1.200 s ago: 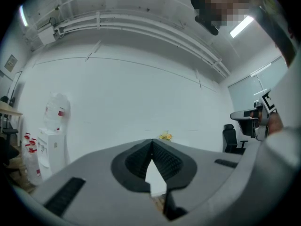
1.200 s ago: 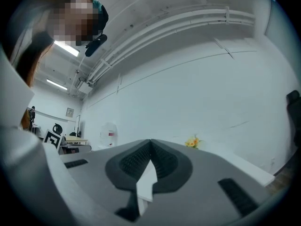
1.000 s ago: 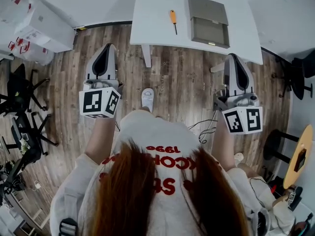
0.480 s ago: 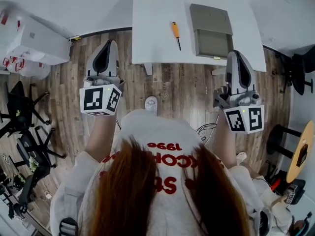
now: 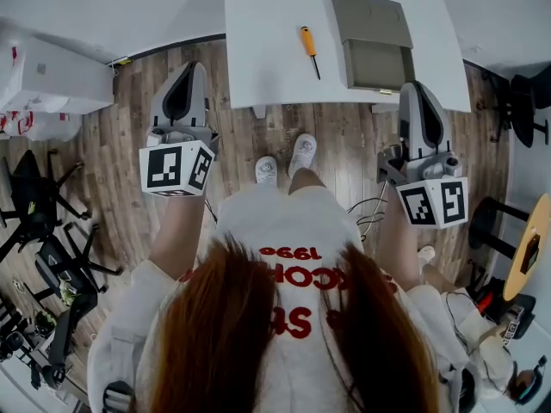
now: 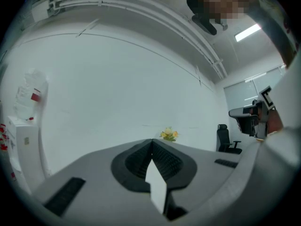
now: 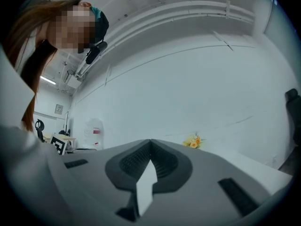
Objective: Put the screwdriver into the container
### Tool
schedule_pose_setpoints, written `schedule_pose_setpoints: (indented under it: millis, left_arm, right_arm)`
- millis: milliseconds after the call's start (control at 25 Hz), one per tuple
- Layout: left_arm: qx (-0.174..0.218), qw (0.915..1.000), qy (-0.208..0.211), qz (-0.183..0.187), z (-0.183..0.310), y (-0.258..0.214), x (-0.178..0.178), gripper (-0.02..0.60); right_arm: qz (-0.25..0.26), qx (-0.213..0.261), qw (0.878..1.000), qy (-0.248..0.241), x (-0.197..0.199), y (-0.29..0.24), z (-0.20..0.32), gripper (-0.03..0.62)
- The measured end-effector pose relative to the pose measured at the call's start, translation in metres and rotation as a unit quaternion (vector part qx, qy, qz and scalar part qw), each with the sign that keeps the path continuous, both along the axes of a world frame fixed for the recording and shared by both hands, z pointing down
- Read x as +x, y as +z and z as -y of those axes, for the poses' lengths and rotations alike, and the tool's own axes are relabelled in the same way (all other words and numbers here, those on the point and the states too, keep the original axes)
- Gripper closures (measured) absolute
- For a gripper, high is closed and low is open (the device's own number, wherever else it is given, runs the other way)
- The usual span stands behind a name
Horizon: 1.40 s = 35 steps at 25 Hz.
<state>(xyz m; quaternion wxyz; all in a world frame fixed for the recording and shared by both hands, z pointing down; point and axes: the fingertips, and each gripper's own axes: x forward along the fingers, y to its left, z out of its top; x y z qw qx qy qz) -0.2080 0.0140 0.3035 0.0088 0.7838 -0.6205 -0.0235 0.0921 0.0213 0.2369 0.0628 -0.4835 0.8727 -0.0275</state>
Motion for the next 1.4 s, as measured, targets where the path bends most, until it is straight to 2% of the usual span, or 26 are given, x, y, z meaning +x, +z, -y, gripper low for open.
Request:
schedule_pose_setpoints:
  millis: [400, 720, 1040, 1200, 1400]
  left_arm:
    - [0.000, 0.9992, -0.040, 0.006, 0.022, -0.003, -0.005, 0.575]
    - [0.015, 0.9962, -0.084, 0.016, 0.071, -0.013, 0.003, 0.575]
    - [0.031, 0.9883, -0.149, 0.005, 0.110, -0.021, 0.005, 0.575]
    - [0.021, 0.9867, -0.161, 0.012, 0.121, -0.012, 0.016, 0.575]
    - [0.014, 0.9880, -0.151, 0.028, 0.138, -0.001, 0.026, 0.575]
  right_arm:
    - [0.011, 0.006, 0.998, -0.060, -0.023, 0.001, 0.054, 0.589]
    - [0.013, 0.009, 0.995, -0.095, -0.007, -0.003, 0.122, 0.589]
    - [0.025, 0.014, 0.987, -0.161, 0.005, -0.005, 0.179, 0.588]
    - [0.025, 0.000, 0.984, -0.177, 0.002, 0.003, 0.199, 0.588]
    - [0.017, -0.046, 0.981, -0.189, -0.023, 0.035, 0.209, 0.588]
